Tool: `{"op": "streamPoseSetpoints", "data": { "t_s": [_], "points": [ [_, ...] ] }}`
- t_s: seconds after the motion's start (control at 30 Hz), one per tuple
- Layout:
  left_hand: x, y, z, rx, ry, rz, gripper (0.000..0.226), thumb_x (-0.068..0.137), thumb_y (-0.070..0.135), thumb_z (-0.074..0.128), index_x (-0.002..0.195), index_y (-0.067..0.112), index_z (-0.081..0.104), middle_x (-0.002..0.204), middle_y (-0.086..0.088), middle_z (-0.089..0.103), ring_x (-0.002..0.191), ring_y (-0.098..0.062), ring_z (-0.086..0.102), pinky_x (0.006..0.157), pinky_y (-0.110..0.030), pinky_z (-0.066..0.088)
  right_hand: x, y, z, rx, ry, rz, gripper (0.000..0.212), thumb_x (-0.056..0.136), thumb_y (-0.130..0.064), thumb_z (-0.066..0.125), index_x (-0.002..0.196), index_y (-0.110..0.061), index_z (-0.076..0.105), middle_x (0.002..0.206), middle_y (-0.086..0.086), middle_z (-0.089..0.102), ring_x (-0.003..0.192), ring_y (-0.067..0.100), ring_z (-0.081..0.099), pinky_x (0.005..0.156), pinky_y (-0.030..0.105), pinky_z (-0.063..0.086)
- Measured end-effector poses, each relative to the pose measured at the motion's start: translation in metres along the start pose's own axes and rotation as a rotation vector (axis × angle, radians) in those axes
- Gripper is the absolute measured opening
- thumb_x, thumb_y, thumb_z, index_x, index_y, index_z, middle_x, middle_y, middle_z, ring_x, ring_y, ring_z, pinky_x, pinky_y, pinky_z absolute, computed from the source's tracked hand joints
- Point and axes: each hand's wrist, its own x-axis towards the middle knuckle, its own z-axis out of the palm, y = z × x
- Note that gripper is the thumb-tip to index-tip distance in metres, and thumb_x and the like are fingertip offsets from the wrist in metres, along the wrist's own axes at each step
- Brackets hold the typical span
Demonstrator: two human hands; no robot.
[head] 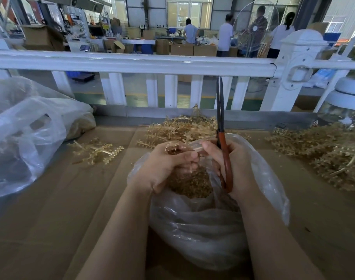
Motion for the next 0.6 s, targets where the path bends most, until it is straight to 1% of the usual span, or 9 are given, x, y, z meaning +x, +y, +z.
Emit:
{"op": "streamPoseSetpoints", "data": {
  "t_s": [0.07, 0.13, 0.23, 0.33, 0.37, 0.43, 0.47, 0.53, 0.6],
  "points": [
    [0.0003, 0.0016, -0.0018, -0.041, 0.041, 0.037, 0.023, 0.072, 0.017, 0.077, 0.089, 0.005, 0.067, 0.081, -0.010, 0.074, 0.071, -0.017, 0.071, 0.059, -0.022, 0.054, 0.0003, -0.0010, 0.0013, 0.003, 0.007, 0.006, 0.006, 0.091, -0.009, 0.070, 0.094, -0.004, 0.069, 0.055, -0.009, 0.063, 0.046, -0.001, 0.058, 0.047, 0.008, 0.043],
    [0.0003, 0.0019, -0.0024, -0.082, 0.063, 0.061, 0.018, 0.073, 0.016, 0.077, 0.085, 0.008, 0.066, 0.080, -0.010, 0.074, 0.070, -0.017, 0.071, 0.059, -0.023, 0.054, 0.0009, -0.0004, 0.0026, -0.039, 0.000, 0.014, 0.002, 0.091, -0.007, 0.071, 0.091, -0.006, 0.069, 0.053, -0.010, 0.063, 0.046, -0.002, 0.058, 0.048, 0.008, 0.043],
    [0.0024, 0.0000, 0.0002, -0.086, 0.073, 0.077, 0.016, 0.072, 0.013, 0.076, 0.083, 0.008, 0.065, 0.073, -0.008, 0.070, 0.064, -0.016, 0.066, 0.062, -0.026, 0.055, 0.0016, -0.0009, 0.0054, -0.061, 0.022, 0.032, 0.005, 0.090, -0.003, 0.071, 0.085, -0.005, 0.070, 0.058, -0.005, 0.066, 0.046, -0.002, 0.058, 0.048, 0.008, 0.044],
    [0.0036, -0.0017, 0.0009, -0.066, 0.072, 0.071, 0.022, 0.068, 0.015, 0.080, 0.086, 0.010, 0.069, 0.067, -0.001, 0.065, 0.060, -0.013, 0.060, 0.067, -0.028, 0.055, 0.0011, -0.0020, 0.0058, -0.109, 0.051, 0.018, 0.003, 0.090, -0.007, 0.072, 0.090, -0.003, 0.072, 0.068, 0.001, 0.072, 0.053, 0.001, 0.062, 0.054, 0.010, 0.047],
    [0.0033, -0.0018, 0.0012, -0.042, 0.060, 0.066, 0.026, 0.067, 0.017, 0.082, 0.089, 0.010, 0.072, 0.068, -0.001, 0.066, 0.060, -0.012, 0.059, 0.068, -0.028, 0.054, 0.0011, -0.0023, 0.0056, -0.130, 0.048, 0.013, 0.004, 0.090, -0.008, 0.072, 0.090, -0.004, 0.073, 0.071, 0.001, 0.073, 0.057, 0.002, 0.065, 0.057, 0.012, 0.049],
    [0.0023, -0.0020, 0.0027, 0.017, 0.032, 0.069, 0.033, 0.065, 0.019, 0.085, 0.095, 0.009, 0.075, 0.072, -0.001, 0.069, 0.062, -0.010, 0.059, 0.067, -0.024, 0.052, 0.0008, -0.0023, 0.0050, -0.151, 0.049, 0.010, 0.002, 0.089, -0.011, 0.074, 0.087, -0.010, 0.074, 0.069, -0.003, 0.073, 0.060, 0.002, 0.066, 0.060, 0.014, 0.050],
    [0.0019, -0.0022, 0.0037, 0.036, 0.033, 0.075, 0.034, 0.063, 0.020, 0.086, 0.094, 0.010, 0.077, 0.073, -0.001, 0.070, 0.062, -0.009, 0.059, 0.066, -0.023, 0.051, 0.0008, -0.0018, 0.0051, -0.161, 0.050, 0.006, 0.004, 0.089, -0.011, 0.074, 0.085, -0.013, 0.075, 0.068, -0.004, 0.073, 0.060, 0.002, 0.066, 0.060, 0.015, 0.050],
    [0.0019, -0.0024, 0.0053, 0.033, 0.059, 0.093, 0.030, 0.060, 0.022, 0.088, 0.086, 0.013, 0.079, 0.070, 0.000, 0.070, 0.060, -0.008, 0.059, 0.061, -0.020, 0.049, 0.0006, -0.0021, 0.0052, -0.168, 0.042, 0.007, 0.004, 0.089, -0.011, 0.073, 0.086, -0.012, 0.075, 0.071, -0.004, 0.074, 0.066, 0.005, 0.069, 0.064, 0.017, 0.052],
    [0.0025, -0.0027, 0.0059, 0.010, 0.088, 0.104, 0.027, 0.058, 0.027, 0.088, 0.080, 0.015, 0.080, 0.062, 0.004, 0.067, 0.055, -0.007, 0.054, 0.057, -0.020, 0.046, 0.0002, -0.0023, 0.0044, -0.130, 0.035, 0.017, 0.006, 0.091, -0.012, 0.072, 0.089, -0.006, 0.074, 0.066, -0.004, 0.072, 0.060, 0.004, 0.066, 0.060, 0.014, 0.050]
  ]
}}
